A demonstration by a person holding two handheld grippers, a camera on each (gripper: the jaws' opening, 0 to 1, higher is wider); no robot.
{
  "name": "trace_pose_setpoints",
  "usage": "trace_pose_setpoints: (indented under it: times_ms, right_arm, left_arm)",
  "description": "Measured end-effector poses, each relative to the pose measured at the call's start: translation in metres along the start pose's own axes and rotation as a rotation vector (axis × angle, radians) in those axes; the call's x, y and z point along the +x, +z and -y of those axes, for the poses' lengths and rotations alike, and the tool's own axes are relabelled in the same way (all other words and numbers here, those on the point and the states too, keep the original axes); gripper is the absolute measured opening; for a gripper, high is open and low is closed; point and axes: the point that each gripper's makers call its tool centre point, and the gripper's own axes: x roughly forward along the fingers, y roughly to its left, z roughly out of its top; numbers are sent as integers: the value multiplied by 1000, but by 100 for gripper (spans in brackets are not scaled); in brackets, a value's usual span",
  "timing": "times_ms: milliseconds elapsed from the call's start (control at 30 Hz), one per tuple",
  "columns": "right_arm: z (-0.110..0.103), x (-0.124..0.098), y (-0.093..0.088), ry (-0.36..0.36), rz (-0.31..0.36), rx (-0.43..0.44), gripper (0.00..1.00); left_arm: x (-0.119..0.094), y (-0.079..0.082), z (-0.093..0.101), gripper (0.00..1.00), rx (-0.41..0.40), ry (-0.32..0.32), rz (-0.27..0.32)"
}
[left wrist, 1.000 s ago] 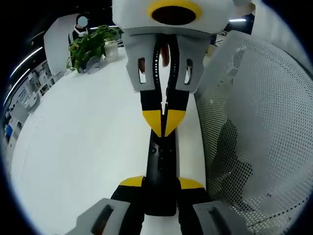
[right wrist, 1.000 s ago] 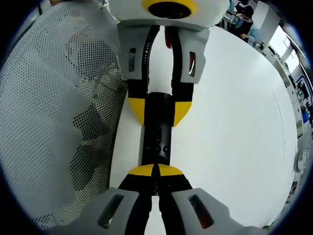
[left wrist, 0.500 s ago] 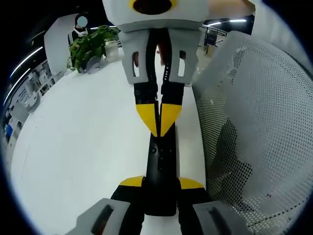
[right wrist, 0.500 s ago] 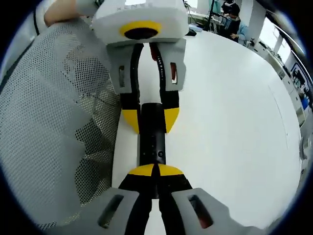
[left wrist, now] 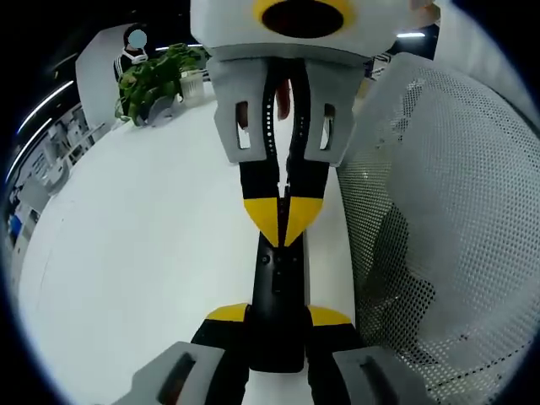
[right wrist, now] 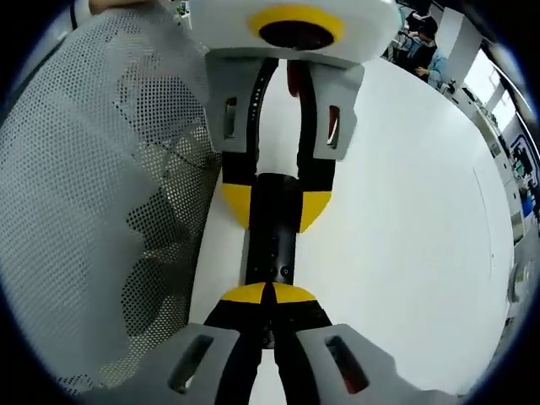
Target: Press the specified remote control buttons in sequence, fully releasing each button before pressing the next.
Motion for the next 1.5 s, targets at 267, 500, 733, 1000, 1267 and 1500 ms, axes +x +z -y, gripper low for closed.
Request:
trace_pose_setpoints:
  times_ms: [267, 500, 733, 1000, 1267, 1500]
  right_arm:
    - [0, 0, -1, -3, 13, 19, 0]
    - [0, -2, -1, 6, 25, 43, 3]
    - [3, -4, -4, 12, 21, 58, 6]
    - [-1, -1, 0, 19, 15, 34, 6]
    - [1, -2, -3, 19, 14, 54, 7]
    - [0, 0, -3, 18, -14, 39, 7]
  left_arm:
    - [0, 0, 0, 24, 1, 0, -2]
    - [0, 1, 1, 24, -1, 1, 0]
    - [1, 0, 0, 24, 0, 0, -1]
    - [2, -1, -1, 24, 0, 0, 0]
    - [2, -1, -1, 24, 0, 0, -1]
    - [2, -1, -1, 24, 2, -1, -3]
